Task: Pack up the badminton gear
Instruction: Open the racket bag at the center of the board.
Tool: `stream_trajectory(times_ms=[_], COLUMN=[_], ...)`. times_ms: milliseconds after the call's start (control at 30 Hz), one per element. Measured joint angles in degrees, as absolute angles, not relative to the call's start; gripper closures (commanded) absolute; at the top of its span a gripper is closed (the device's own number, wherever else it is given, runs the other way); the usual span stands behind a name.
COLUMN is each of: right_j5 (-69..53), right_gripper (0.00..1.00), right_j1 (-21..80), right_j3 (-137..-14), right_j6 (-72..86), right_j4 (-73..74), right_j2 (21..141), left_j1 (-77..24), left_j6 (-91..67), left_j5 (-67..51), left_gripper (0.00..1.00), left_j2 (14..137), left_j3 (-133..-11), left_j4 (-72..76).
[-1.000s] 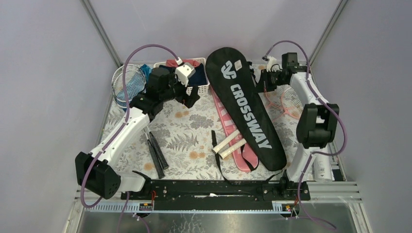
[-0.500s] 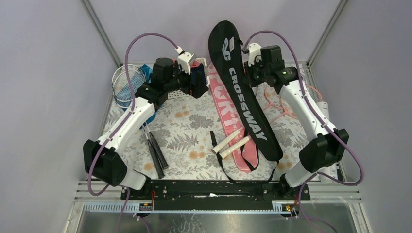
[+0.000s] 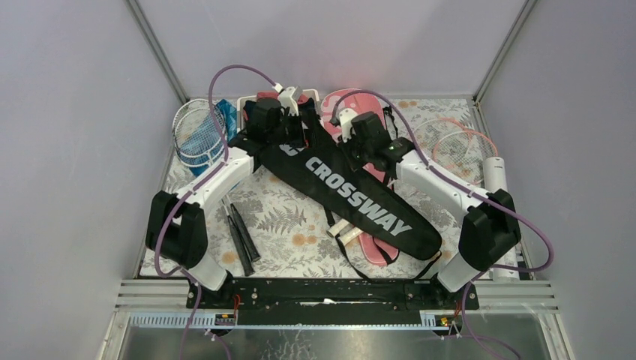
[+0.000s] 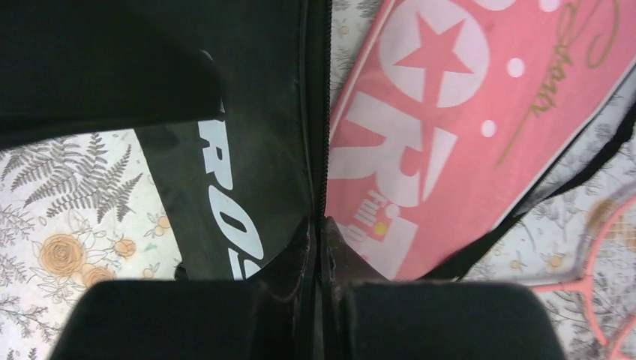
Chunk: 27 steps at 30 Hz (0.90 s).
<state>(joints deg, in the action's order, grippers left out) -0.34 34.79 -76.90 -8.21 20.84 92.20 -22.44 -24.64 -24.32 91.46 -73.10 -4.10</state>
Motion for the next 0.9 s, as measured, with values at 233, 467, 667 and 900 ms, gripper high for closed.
stream_trajectory(times_ms=[233, 467, 667, 900], right_j5=[2.4, 3.6, 2.6, -2.7], right_gripper=[1.0, 1.0, 1.0, 1.0], right_j1=[39.3, 39.4, 39.4, 39.6], right_j3=[-73.4, -73.4, -74.4, -75.3], right_j6=[-6.1, -5.6, -5.7, -6.0], right_j4=[15.4, 13.5, 13.9, 15.2], right_j2=[92.2, 92.2, 92.2, 92.2], left_j1=[-22.5, -22.5, -22.5, -22.5], left_j6=[-31.6, -35.5, -37.5, -39.0], left_j5=[-19.7, -16.4, -18.3, -23.5], left_gripper=[0.01, 0.02, 0.03, 0.27], left_j2=[92.2, 92.2, 96.6, 100.2], left_j3=[-69.9, -69.2, -73.5, -75.7], left_j4=[-4.4, -7.6, -10.1, -10.5])
